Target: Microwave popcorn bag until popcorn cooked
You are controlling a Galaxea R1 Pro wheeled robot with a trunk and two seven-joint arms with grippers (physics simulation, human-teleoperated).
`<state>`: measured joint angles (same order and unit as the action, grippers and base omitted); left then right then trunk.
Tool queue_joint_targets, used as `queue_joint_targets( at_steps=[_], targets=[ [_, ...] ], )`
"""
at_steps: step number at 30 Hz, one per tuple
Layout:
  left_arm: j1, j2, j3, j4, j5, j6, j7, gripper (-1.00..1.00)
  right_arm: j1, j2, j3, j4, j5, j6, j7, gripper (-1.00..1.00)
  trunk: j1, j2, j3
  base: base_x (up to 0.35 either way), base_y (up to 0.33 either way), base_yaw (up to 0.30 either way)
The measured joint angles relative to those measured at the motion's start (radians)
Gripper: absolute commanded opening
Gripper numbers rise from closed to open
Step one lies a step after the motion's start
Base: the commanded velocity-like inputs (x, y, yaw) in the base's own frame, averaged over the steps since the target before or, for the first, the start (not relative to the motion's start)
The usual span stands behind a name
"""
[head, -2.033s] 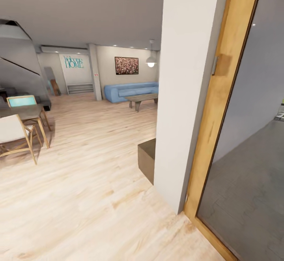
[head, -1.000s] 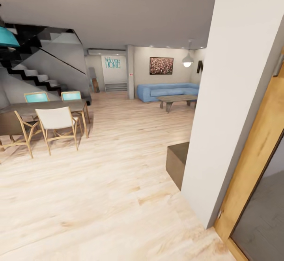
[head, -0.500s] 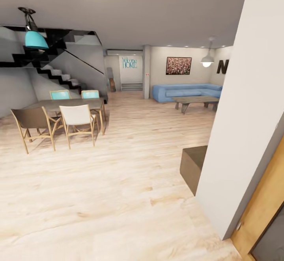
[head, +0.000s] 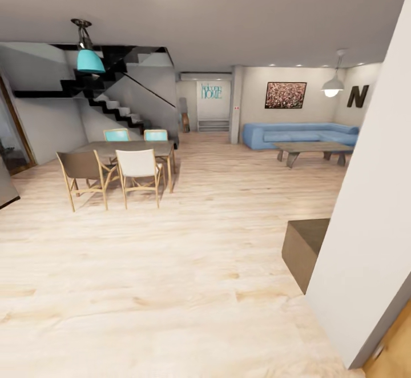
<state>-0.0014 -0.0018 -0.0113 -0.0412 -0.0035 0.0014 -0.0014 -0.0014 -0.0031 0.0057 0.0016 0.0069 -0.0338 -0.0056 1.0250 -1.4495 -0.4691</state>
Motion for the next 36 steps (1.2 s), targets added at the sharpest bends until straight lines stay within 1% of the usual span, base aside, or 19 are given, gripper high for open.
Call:
queue_joint_targets(
  at_steps=[3, 6, 8, 10, 13, 16, 20, 23, 36],
  targets=[
    [0.0, -0.006, 0.003, -0.001, 0.001, 0.0, -0.004, 1.0, 0.0, 0.0, -0.001, 0.0, 0.0, 0.0, 0.0, 1.0, 0.0, 0.0, 0.0, 0.0, 0.0, 0.268],
    [0.0, -0.023, 0.004, -0.001, 0.001, 0.0, -0.006, 1.0, 0.0, 0.0, -0.003, 0.0, 0.0, 0.0, 0.0, 1.0, 0.0, 0.0, 0.0, 0.0, 0.0, 0.268],
    [0.0, -0.029, 0.006, -0.001, 0.001, 0.0, -0.006, 1.0, 0.0, 0.0, -0.009, 0.0, -0.007, 0.0, 0.0, 1.0, 0.0, 0.0, 0.0, 0.0, 0.0, 0.268],
    [0.0, -0.03, 0.01, 0.0, 0.007, 0.0, -0.006, 1.0, 0.0, 0.0, -0.012, 0.0, -0.012, 0.0, 0.0, 1.0, 0.0, 0.0, 0.0, 0.0, 0.0, 0.268],
    [0.0, -0.029, 0.019, 0.0, 0.026, 0.0, -0.007, 1.0, 0.0, -0.001, -0.012, 0.001, -0.016, 0.0, 0.0, 1.0, 0.0, 0.0, 0.0, 0.0, 0.0, 0.268],
    [0.0, -0.031, 0.022, 0.0, 0.032, -0.009, -0.005, 1.0, 0.0, -0.001, -0.011, 0.001, -0.016, 0.0, 0.0, 1.0, 0.0, 0.0, 0.0, 0.0, 0.0, 0.268],
    [0.0, -0.03, 0.024, 0.002, 0.035, -0.062, -0.001, 1.0, 0.0, -0.001, -0.011, 0.001, -0.015, 0.0, 0.0, 1.0, 0.0, 0.0, 0.0, 0.0, 0.0, 0.268],
    [0.0, -0.03, 0.024, 0.003, 0.035, -0.076, 0.001, 1.0, 0.0, -0.001, -0.01, 0.001, -0.014, 0.0, 0.0, 1.0, 0.0, 0.0, 0.0, 0.0, 0.0, 0.268],
    [0.0, -0.03, 0.024, 0.003, 0.035, -0.08, 0.0, 1.0, 0.0, 0.0, -0.005, 0.001, -0.005, 0.0, -0.001, 1.0, 0.0, 0.0, 0.0, 0.0, 0.0, 0.268]
  ],
)
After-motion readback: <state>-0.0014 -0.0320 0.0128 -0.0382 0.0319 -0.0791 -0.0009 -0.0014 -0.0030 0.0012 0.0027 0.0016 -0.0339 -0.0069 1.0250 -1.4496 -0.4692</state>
